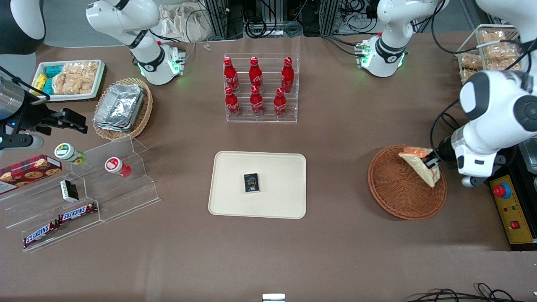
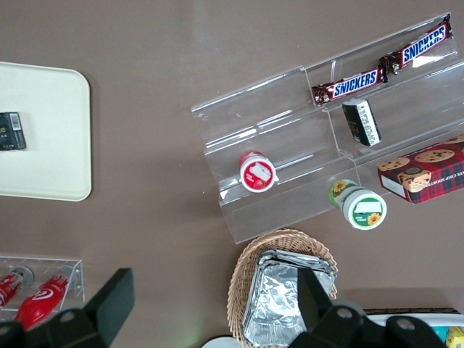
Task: Place sandwich from basket to tray
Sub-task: 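Carry the sandwich with the left gripper over to the cream tray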
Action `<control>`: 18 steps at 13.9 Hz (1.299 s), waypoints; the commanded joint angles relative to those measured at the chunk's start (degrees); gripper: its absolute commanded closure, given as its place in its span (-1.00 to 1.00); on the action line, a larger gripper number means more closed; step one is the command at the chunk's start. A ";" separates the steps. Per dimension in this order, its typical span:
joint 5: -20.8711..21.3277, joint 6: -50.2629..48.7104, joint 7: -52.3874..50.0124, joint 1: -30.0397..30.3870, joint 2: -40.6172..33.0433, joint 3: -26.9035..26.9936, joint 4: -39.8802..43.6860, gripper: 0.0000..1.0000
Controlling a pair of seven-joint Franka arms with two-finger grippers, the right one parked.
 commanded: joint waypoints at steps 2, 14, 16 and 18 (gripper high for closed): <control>-0.90 -11.25 -0.14 0.11 0.96 -4.33 10.04 0.75; 12.61 3.85 -0.40 -13.58 17.80 -21.66 13.55 0.73; 17.53 3.86 -2.50 -16.93 23.87 -21.57 17.15 0.73; 22.10 4.12 -4.70 -18.95 27.48 -21.48 18.66 0.74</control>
